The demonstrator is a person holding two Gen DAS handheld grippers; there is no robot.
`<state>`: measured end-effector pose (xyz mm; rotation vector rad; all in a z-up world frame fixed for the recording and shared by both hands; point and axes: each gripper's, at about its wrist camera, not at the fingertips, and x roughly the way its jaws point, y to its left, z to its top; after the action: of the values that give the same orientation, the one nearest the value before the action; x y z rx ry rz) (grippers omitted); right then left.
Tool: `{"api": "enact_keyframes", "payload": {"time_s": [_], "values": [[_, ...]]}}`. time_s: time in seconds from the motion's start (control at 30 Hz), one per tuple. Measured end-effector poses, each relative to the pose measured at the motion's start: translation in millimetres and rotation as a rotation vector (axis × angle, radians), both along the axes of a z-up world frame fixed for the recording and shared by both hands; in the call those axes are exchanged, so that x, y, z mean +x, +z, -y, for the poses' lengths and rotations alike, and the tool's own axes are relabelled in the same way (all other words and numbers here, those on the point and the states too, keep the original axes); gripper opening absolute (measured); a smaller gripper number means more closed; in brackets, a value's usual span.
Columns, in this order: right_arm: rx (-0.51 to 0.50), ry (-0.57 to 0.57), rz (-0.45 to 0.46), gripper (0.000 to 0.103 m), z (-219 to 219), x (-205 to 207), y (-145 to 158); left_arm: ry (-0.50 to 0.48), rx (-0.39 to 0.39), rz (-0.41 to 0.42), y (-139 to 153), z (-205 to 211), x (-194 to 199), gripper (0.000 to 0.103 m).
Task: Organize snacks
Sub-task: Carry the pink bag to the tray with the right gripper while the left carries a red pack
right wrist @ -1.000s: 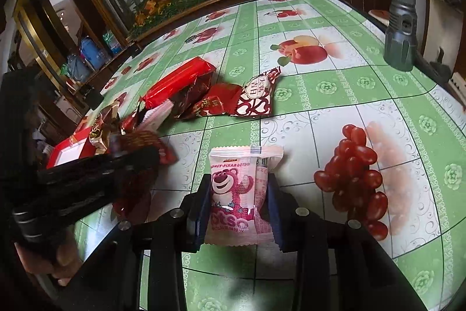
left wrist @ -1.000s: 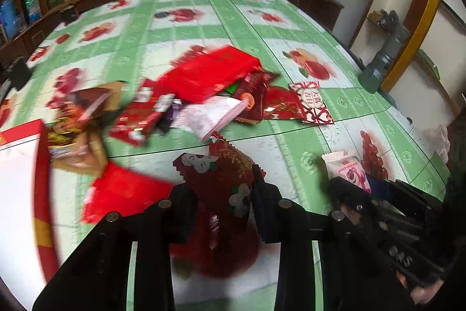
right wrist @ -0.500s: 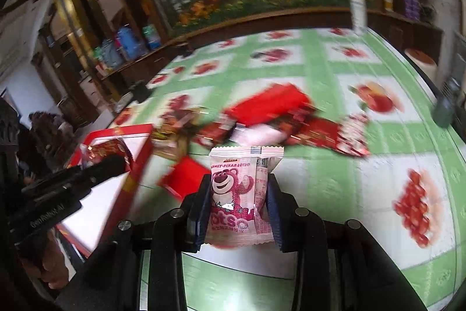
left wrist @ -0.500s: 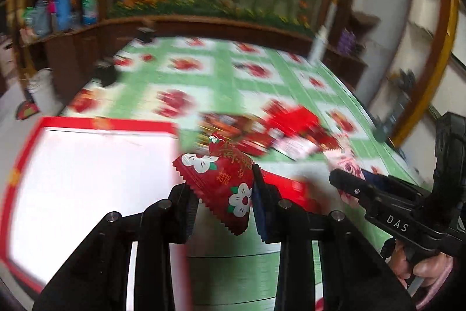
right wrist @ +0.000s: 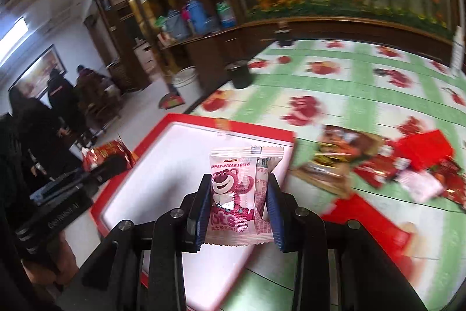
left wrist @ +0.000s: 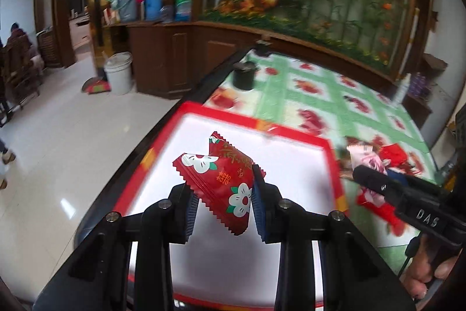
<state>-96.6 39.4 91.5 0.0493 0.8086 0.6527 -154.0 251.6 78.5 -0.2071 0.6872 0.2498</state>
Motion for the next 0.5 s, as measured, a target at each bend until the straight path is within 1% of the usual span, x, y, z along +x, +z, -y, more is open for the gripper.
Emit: {"api": "enact_keyframes", "payload": {"time_s": [0.1, 0.23, 0.5], "values": [[0.003, 0.027, -0.028, 0.036, -18, 0, -8, 0.007, -0.002, -0.026, -11, -7, -1, 0.03], [-0.005, 0.041, -0.048, 0.036, -32, -1, -19, -0.002, 0.003, -0.055, -22, -9, -4, 0.03], [0.001, 0.059, -0.074, 0.036, -42, 5, -29, -0.026, 0.008, -0.096, -33, -6, -5, 0.031]]}}
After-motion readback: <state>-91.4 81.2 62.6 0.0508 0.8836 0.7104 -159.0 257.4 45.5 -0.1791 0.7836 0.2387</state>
